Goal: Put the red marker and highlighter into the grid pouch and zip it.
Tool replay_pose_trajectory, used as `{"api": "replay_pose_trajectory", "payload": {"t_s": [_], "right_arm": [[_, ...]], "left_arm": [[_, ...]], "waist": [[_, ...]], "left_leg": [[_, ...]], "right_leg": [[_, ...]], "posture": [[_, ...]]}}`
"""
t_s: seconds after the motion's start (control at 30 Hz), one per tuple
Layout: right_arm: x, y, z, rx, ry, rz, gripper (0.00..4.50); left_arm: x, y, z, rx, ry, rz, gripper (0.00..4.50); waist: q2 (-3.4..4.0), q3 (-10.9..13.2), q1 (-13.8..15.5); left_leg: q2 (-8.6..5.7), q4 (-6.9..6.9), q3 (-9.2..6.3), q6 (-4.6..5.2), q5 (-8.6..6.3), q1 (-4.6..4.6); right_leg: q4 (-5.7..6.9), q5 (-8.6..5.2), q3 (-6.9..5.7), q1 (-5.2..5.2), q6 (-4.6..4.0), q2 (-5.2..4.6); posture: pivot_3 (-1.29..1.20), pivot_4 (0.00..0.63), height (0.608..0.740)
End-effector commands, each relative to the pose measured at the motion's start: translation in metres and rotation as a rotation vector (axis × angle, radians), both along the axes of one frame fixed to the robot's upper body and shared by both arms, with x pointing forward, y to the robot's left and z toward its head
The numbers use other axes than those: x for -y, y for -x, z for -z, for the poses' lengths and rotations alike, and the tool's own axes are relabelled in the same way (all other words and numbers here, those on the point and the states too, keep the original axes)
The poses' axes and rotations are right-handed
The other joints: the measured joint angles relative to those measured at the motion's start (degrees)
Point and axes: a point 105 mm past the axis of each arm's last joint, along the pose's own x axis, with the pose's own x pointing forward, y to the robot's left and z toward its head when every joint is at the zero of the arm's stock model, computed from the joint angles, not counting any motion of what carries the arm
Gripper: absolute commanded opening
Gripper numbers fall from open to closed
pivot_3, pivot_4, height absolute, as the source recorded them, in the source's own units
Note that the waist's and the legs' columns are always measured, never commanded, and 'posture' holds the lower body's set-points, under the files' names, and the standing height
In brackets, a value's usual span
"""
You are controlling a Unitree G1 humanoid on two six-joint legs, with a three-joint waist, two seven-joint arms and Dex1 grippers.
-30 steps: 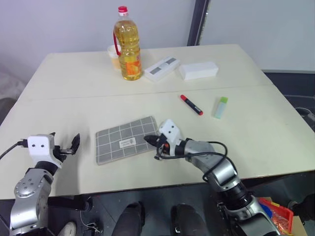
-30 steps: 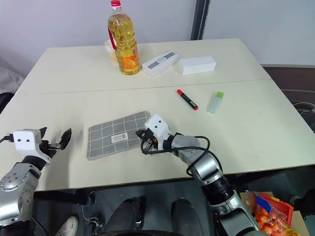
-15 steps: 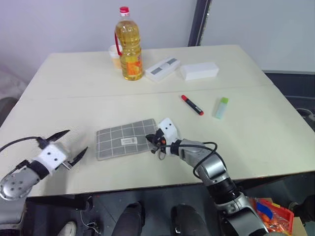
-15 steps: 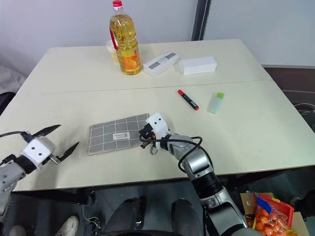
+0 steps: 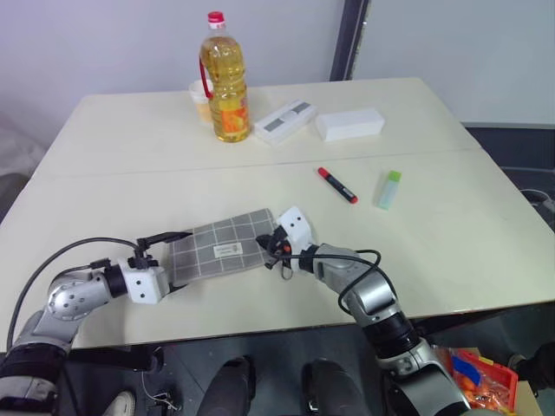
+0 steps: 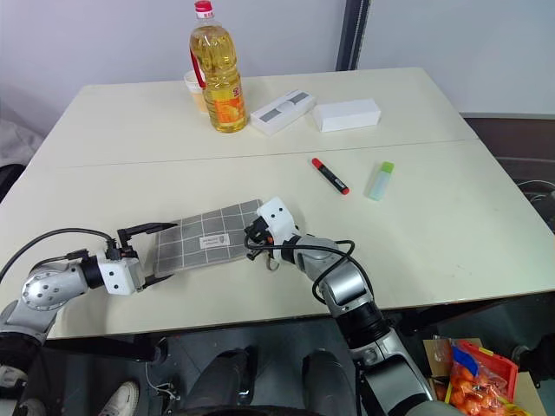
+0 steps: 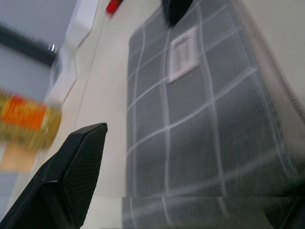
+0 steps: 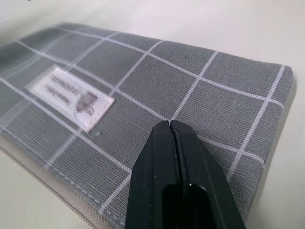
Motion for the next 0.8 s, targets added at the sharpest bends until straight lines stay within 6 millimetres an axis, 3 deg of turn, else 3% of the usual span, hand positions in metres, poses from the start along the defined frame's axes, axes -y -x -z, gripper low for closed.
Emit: {"api": "replay_pose_trajectory", "payload": {"t_s": [0.03, 0.17, 0.33, 0.43, 0.67, 0.7, 0.8], "right_arm": [[0.004, -0.001, 0.007, -0.011, 0.021, 0.028, 0.03], [0.006, 0.0, 0.008, -0.011, 0.022, 0.04, 0.03], [0.005, 0.001, 0.009, -0.012, 0.025, 0.038, 0.03], [0.005, -0.001, 0.008, -0.008, 0.028, 0.038, 0.0], [0.008, -0.005, 0.004, 0.014, 0.023, 0.047, 0.0], [0.008, -0.007, 0.0, 0.026, 0.013, 0.052, 0.0], [0.011, -0.013, -0.016, 0.08, -0.032, 0.072, 0.0]], "left_arm": [[0.001, 0.003, 0.008, -0.052, 0.005, 0.024, 4.5], [-0.006, 0.004, 0.006, -0.043, -0.009, 0.021, 4.5], [-0.001, 0.005, 0.006, -0.02, -0.006, 0.056, 4.5], [0.006, 0.007, 0.006, -0.008, 0.007, 0.088, 3.75], [0.008, 0.009, 0.007, 0.008, 0.046, 0.091, 0.22], [0.008, 0.009, 0.007, 0.01, 0.054, 0.084, 0.03], [0.009, 0.006, 0.004, 0.004, 0.116, 0.041, 0.03]], "waist": [[0.0, 0.0, -0.1], [0.0, 0.0, -0.1], [0.0, 0.0, -0.1], [0.0, 0.0, -0.1], [-0.01, 0.0, 0.0], [0.0, 0.0, -0.1], [0.01, 0.0, -0.1]], "left_leg": [[0.0, 0.0, 0.0, 0.0, 0.0, 0.0], [0.0, 0.0, 0.0, 0.0, 0.0, 0.03], [0.0, 0.01, 0.0, 0.01, 0.0, 0.07], [0.0, 0.03, 0.0, 0.01, 0.01, 0.07], [0.01, 0.07, -0.02, 0.01, 0.01, 0.08], [0.01, 0.07, -0.02, 0.01, 0.01, 0.1], [0.01, 0.07, -0.02, 0.01, 0.01, 0.11]], "right_leg": [[0.02, 0.0, 0.0, 0.0, 0.02, 0.0], [0.06, 0.0, -0.01, 0.01, 0.07, 0.04], [0.11, 0.01, -0.02, 0.03, 0.07, 0.07], [0.12, 0.01, -0.02, 0.04, 0.08, 0.08], [0.2, 0.01, -0.02, 0.03, 0.09, 0.12], [0.21, 0.01, -0.02, 0.05, 0.09, 0.11], [0.22, 0.01, -0.01, 0.04, 0.09, 0.13]], "posture": [[0.0, 0.15, 0.74], [0.0, 0.15, 0.74], [0.0, 0.15, 0.74], [0.0, 0.15, 0.74], [0.0, 0.15, 0.74], [0.0, 0.15, 0.74], [0.0, 0.15, 0.74]]}}
